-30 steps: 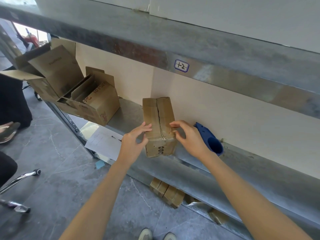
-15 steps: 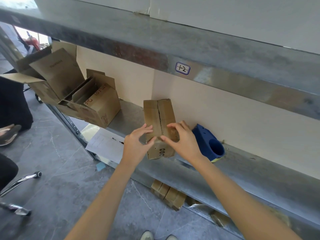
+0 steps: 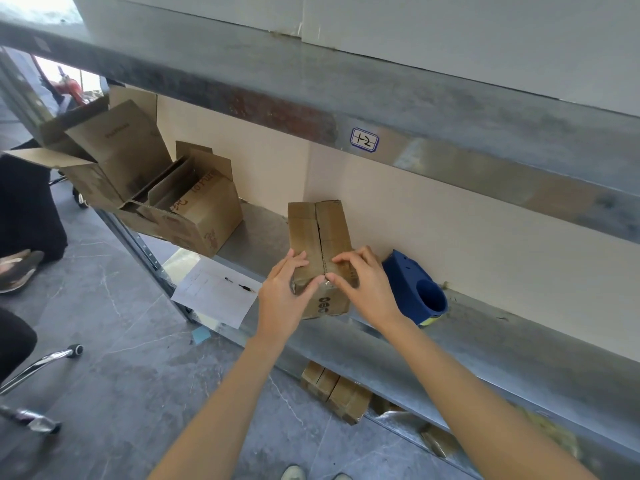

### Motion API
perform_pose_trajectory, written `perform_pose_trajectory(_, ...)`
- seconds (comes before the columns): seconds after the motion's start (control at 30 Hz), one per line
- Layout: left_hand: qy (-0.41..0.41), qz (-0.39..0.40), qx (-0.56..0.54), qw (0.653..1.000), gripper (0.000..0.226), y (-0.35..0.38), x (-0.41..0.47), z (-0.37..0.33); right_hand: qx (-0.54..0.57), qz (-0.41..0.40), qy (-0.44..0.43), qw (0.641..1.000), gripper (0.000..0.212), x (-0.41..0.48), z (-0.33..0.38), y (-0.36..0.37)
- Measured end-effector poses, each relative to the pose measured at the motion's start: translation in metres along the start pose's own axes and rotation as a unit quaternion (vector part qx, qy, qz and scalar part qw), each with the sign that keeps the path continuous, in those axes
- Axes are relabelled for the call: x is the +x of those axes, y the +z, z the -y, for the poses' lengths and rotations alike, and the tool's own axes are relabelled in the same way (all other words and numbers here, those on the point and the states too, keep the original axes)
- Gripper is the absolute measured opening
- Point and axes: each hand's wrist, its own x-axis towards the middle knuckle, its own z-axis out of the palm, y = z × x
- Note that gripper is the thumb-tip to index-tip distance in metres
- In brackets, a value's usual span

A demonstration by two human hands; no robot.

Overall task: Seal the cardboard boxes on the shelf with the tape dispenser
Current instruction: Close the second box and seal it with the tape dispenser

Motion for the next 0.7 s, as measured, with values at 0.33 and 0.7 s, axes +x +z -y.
perform_pose_trajectory(0.33,0.019,0.043,0.005,0.999,0.049,-0.010,0.005,0.014,0.046,0.056,0.005,0.997,0.037,0.004,-0.002,-0.013)
perform_pose_trajectory(0.7,0.066,0.078,0.045,0.994,0.054,-0.017,0.013,0.015,0.001,0.131,-0.027,0.991,0.049,0.012,-0.004,-0.027)
